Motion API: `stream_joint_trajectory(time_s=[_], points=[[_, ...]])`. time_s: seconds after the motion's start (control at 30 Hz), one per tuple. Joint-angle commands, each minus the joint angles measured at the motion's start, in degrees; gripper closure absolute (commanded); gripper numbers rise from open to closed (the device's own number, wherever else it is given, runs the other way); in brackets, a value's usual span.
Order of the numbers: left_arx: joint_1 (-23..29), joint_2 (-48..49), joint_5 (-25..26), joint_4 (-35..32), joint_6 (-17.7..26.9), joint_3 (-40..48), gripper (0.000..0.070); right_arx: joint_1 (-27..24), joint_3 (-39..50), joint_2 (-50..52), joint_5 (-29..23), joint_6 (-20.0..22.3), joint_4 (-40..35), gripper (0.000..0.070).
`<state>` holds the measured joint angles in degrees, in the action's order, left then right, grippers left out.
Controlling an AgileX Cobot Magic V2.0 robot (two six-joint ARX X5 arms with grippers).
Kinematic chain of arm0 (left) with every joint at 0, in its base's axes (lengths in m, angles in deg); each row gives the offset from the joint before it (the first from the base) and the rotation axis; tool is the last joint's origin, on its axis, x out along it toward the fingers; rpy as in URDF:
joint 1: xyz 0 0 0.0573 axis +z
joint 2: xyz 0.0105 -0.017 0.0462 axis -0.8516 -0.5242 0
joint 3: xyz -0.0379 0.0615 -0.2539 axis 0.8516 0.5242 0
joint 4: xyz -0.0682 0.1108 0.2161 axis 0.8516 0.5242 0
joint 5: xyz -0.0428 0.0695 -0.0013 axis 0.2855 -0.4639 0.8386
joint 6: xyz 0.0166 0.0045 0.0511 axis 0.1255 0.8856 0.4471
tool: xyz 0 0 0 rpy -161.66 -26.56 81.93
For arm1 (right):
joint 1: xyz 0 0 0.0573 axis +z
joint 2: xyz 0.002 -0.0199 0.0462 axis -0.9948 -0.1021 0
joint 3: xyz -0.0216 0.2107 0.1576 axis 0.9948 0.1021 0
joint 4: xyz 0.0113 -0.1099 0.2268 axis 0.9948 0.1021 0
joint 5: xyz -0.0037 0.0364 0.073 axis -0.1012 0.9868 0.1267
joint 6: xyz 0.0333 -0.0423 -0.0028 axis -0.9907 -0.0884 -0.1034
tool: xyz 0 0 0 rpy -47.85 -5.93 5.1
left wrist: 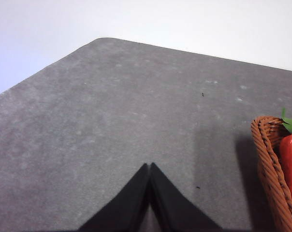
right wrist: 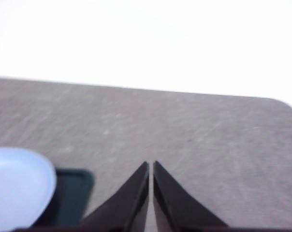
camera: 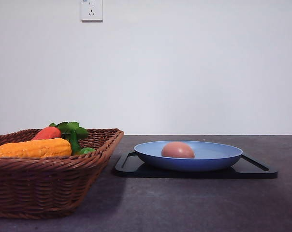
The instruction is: Transfer egg from basket to plate and serve
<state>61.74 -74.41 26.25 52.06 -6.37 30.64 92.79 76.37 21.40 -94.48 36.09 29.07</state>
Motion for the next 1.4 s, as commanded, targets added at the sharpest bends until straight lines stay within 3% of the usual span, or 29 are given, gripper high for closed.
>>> stream_joint_trajectory(time_s=[0.0, 0.27, 0.6, 1.37], points=[[0.11, 0.13, 0.02, 2.91, -0.22, 0.59, 0.0700, -2.14, 1.35, 2.23, 1.50, -0.61, -0.90, 0.0700], [0.11, 0.13, 0.02, 2.91, -0.22, 0.59, 0.0700, -8.07, 9.56, 10.17, 6.92, -4.39, -0.81, 0.0700], [0.11, 0.13, 0.02, 2.89, -0.22, 0.59, 0.0700, -7.90, 9.97, 12.63, 17.08, -10.16, 13.36, 0.0700], [0.11, 0.13, 0.02, 2.89, -0.24, 0.59, 0.0700, -7.87, 9.83, 12.43, 16.22, -10.21, 8.96, 0.0700]])
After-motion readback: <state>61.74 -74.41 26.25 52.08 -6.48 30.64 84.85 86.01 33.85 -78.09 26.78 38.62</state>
